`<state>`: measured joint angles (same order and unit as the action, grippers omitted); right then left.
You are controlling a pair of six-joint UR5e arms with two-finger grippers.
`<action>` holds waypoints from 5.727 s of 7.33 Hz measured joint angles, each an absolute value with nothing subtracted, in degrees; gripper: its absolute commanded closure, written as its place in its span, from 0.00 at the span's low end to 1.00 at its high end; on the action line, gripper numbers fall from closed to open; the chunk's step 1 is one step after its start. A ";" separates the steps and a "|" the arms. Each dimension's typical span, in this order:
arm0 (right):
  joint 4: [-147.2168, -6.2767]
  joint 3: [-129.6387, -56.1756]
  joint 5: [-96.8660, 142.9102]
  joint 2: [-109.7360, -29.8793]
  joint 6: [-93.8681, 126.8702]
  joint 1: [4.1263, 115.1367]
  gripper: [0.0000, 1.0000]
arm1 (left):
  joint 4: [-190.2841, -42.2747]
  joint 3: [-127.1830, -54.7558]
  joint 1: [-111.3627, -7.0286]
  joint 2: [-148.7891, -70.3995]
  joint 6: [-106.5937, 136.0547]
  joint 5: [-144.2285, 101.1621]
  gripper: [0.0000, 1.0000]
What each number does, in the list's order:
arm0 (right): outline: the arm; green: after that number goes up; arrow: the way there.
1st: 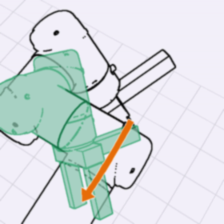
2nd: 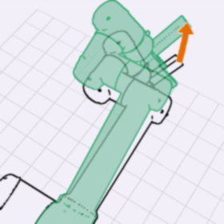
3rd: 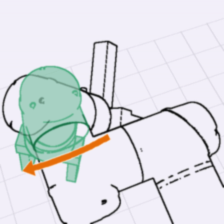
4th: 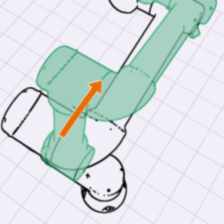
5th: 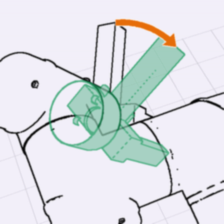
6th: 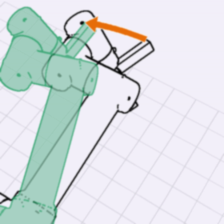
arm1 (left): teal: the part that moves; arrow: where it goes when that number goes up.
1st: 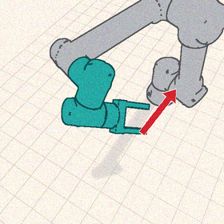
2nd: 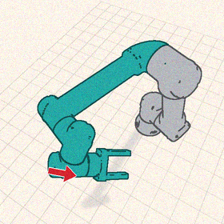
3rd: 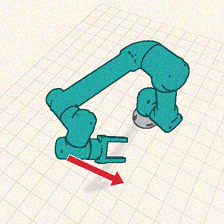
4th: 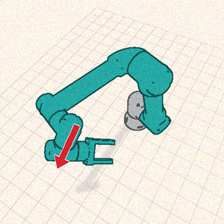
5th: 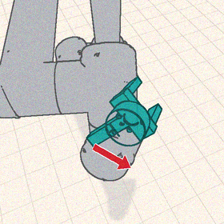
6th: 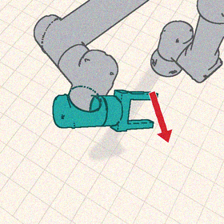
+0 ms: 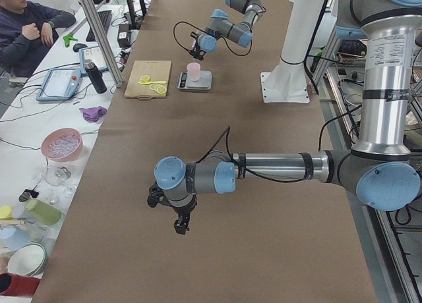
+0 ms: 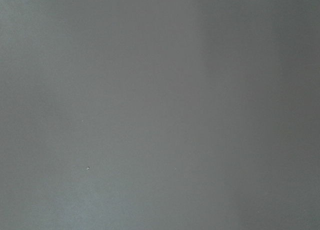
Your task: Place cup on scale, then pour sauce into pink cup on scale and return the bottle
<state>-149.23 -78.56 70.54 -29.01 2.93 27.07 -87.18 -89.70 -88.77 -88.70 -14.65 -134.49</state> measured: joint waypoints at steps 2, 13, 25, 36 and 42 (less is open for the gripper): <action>-145.43 -78.96 70.72 -29.50 3.32 27.08 1.00 | -87.32 -89.70 -88.77 -88.68 -14.70 -135.08 0.01; -107.43 -110.01 94.72 -54.95 3.01 39.00 1.00 | -87.53 -90.00 -88.77 -88.68 -14.84 -135.79 0.01; -36.36 -96.31 115.72 -79.76 11.91 47.12 1.00 | -87.66 -90.15 -88.77 -88.68 -14.94 -135.79 0.01; -10.00 -79.54 118.10 -80.17 18.13 47.64 1.00 | -87.72 -90.44 -88.77 -88.70 -14.94 -135.79 0.01; -10.21 -79.08 117.09 -80.04 17.77 47.64 1.00 | -87.71 -90.44 -88.77 -88.77 -14.94 -135.79 0.01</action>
